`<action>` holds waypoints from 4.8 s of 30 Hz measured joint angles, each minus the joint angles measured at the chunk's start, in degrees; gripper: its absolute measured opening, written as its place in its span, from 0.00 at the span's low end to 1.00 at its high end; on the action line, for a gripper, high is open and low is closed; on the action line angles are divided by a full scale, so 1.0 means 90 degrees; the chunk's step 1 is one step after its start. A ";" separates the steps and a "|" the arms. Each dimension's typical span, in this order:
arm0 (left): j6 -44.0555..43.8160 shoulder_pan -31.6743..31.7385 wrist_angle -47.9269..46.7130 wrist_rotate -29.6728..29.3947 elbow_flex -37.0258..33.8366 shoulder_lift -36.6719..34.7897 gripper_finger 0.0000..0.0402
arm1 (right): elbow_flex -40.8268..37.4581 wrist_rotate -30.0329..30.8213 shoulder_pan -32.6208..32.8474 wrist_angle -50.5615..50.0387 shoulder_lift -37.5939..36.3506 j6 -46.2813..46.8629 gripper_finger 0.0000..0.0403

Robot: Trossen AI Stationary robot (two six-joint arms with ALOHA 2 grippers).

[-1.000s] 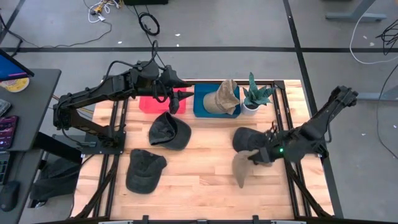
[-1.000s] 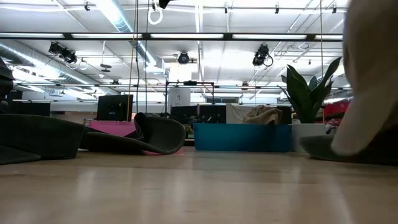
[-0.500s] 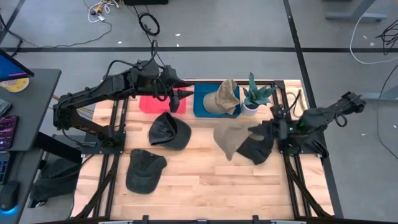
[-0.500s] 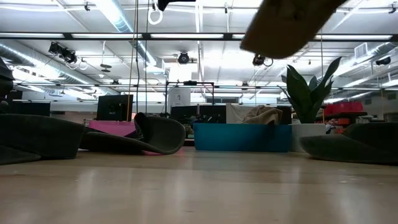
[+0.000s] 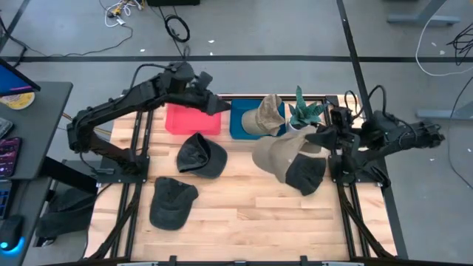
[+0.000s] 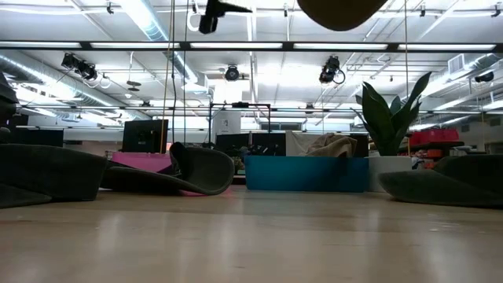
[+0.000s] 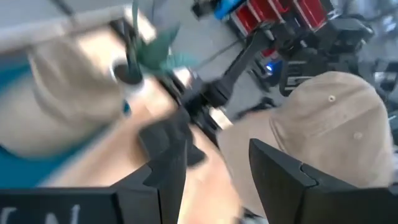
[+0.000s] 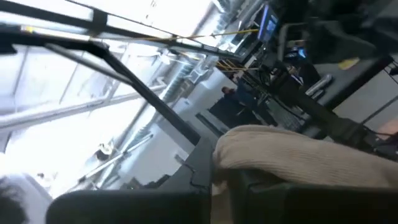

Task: Pick & Place hat
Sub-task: Put the light brown cap into the blue bin

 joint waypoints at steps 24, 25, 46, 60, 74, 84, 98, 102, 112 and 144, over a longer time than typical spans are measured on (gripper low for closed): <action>-0.3758 -0.0296 0.1855 0.2263 0.0005 0.1578 0.45 | 0.0000 -0.1922 -0.1153 0.0877 0.0179 -0.1445 0.04; -0.3799 -0.0293 0.1908 0.2262 0.0005 0.1578 0.45 | 0.0000 -0.1923 -0.1153 0.0937 0.0185 -0.1476 0.04; -0.4953 -0.0407 0.3069 0.2351 0.0005 0.1578 0.45 | 0.0000 -0.1904 -0.1381 0.2102 0.0637 -0.1886 0.04; -0.5118 -0.0534 0.3932 0.2454 0.0005 0.1578 0.45 | 0.0000 -0.1921 -0.1714 0.2051 0.0672 -0.1917 0.04; -0.4670 -0.0513 0.4088 0.2480 0.0004 0.1578 0.07 | 0.0000 -0.1917 -0.1885 0.1526 0.0692 -0.1891 0.04; -0.4075 -0.0300 0.4035 0.2505 0.0005 0.1575 0.03 | -0.0002 -0.2444 -0.1932 0.1187 0.0651 -0.1090 0.32; -0.2656 0.0319 0.3484 0.2247 0.0002 0.1074 0.03 | -0.0002 -0.2731 -0.2131 -0.0035 -0.0283 -0.0265 0.68; -0.1798 0.0425 0.2472 0.2007 0.0006 0.0985 0.03 | -0.0002 -0.2484 -0.2290 -0.0709 -0.0701 -0.0261 0.65; -0.0414 0.0549 0.0841 0.0825 0.0005 0.0974 0.03 | 0.0000 -0.2079 -0.2477 -0.1353 -0.1062 -0.0263 0.58; -0.0233 0.0168 0.1308 -0.1253 0.0005 0.2687 0.03 | 0.0000 -0.1774 -0.2479 -0.1656 -0.0860 -0.0329 0.57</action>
